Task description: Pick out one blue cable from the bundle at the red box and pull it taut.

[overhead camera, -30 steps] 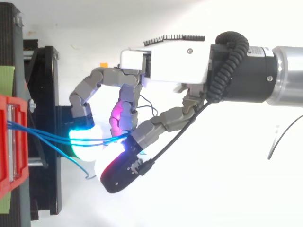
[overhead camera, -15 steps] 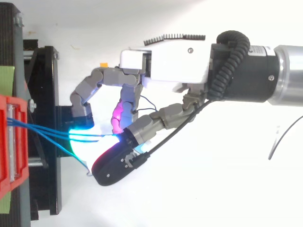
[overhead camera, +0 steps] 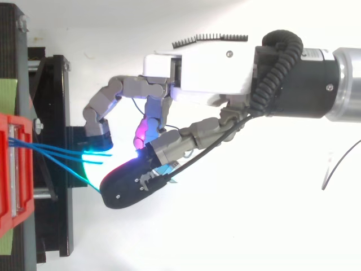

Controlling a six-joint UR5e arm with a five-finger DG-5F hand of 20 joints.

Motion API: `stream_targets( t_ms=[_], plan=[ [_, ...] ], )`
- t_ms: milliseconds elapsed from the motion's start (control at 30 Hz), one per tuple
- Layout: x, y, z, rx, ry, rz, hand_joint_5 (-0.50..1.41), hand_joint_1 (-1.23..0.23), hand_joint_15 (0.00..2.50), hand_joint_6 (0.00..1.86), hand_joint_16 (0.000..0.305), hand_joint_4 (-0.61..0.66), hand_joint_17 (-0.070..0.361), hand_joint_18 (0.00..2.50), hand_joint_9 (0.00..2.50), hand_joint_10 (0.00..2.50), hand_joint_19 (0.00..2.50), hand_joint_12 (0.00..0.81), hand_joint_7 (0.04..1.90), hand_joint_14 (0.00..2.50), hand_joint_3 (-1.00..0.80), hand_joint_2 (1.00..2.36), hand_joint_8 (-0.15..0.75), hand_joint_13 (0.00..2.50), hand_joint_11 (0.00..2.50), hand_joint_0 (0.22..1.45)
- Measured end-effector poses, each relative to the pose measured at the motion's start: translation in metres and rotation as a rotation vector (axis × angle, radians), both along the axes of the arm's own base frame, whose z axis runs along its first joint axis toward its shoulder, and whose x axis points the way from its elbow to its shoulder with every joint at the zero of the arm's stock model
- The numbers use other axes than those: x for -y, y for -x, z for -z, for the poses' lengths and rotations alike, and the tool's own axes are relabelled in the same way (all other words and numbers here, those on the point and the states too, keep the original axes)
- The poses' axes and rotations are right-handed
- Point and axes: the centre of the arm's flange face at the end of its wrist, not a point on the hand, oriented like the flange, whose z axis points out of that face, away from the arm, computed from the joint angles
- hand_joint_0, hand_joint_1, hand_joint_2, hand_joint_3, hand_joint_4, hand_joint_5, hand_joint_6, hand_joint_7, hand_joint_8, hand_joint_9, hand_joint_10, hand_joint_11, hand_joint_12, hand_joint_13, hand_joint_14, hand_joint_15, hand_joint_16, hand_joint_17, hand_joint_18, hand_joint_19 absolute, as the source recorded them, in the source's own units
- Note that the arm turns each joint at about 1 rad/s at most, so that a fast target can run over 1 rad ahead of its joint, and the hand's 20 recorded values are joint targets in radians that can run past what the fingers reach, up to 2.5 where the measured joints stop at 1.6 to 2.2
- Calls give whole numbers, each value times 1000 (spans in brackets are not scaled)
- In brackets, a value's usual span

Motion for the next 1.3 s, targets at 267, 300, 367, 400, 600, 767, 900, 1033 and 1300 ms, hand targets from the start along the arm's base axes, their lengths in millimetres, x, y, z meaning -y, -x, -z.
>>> stream_targets(
  t_ms=[267,300,367,400,600,767,900,1033,1300],
  plan=[
    [1,0,-10,-20,1,-9,-82,-777,793,919,43,-23,96,899,1458,30,731,341,929,28,-275,1016,235,1126,1058,585],
    [1,0,-11,-20,1,-9,-83,-792,798,921,42,-25,96,899,1449,30,731,339,918,26,-280,1016,233,1123,1055,590],
    [1,0,-12,-20,2,-9,-87,-810,798,925,42,-13,95,898,1447,29,734,341,899,28,-326,1013,232,1120,1058,603],
    [1,0,-12,-21,2,-9,-88,-812,798,925,42,-10,95,898,1445,29,732,340,890,28,-380,1009,232,1118,1066,613],
    [0,0,-12,-24,6,-10,-84,-611,785,913,46,-1,104,913,1471,29,720,355,871,25,-500,1000,238,1127,1031,516],
    [-1,0,-11,-25,6,-9,-87,-357,782,894,46,-3,103,900,1481,28,741,347,859,26,-500,1000,236,1125,1025,528],
    [-1,2,-8,-32,4,0,-88,-396,800,893,43,-9,98,898,1506,28,766,341,875,25,-486,1001,232,1146,1038,571],
    [1,3,-4,-40,1,14,-87,-497,806,894,43,-14,98,907,1518,28,758,339,901,27,-347,1013,232,1151,1058,567],
    [5,5,0,-48,-11,32,-88,-608,801,909,48,-8,108,949,1498,26,733,365,884,26,-252,1015,249,1173,1063,561]
  ],
)
